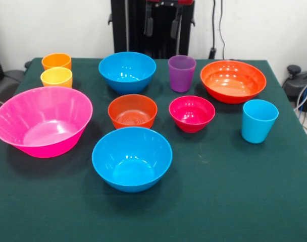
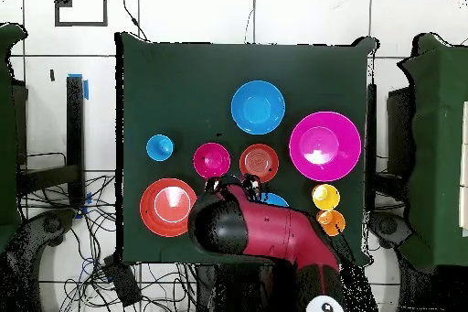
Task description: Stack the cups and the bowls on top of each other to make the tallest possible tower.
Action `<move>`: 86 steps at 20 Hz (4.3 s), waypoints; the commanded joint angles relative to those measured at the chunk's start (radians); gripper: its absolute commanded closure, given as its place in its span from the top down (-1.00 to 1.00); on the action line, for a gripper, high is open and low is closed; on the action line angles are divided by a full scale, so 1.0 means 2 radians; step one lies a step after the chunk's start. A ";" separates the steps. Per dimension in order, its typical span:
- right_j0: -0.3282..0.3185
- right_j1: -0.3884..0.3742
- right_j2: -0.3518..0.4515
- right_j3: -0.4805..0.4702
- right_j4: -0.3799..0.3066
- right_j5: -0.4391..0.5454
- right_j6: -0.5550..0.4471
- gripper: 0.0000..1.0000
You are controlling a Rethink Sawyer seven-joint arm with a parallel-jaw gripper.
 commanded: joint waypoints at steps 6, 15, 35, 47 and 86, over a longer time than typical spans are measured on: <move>-0.010 0.074 0.042 -0.056 -0.055 -0.015 0.010 1.00; -0.017 0.095 0.054 -0.117 -0.069 0.018 -0.014 1.00; -0.011 0.111 0.057 -0.107 -0.072 -0.006 0.004 1.00; -0.015 0.125 0.072 -0.098 -0.077 -0.038 0.010 1.00; 0.027 0.094 0.029 -0.092 -0.059 0.114 0.044 1.00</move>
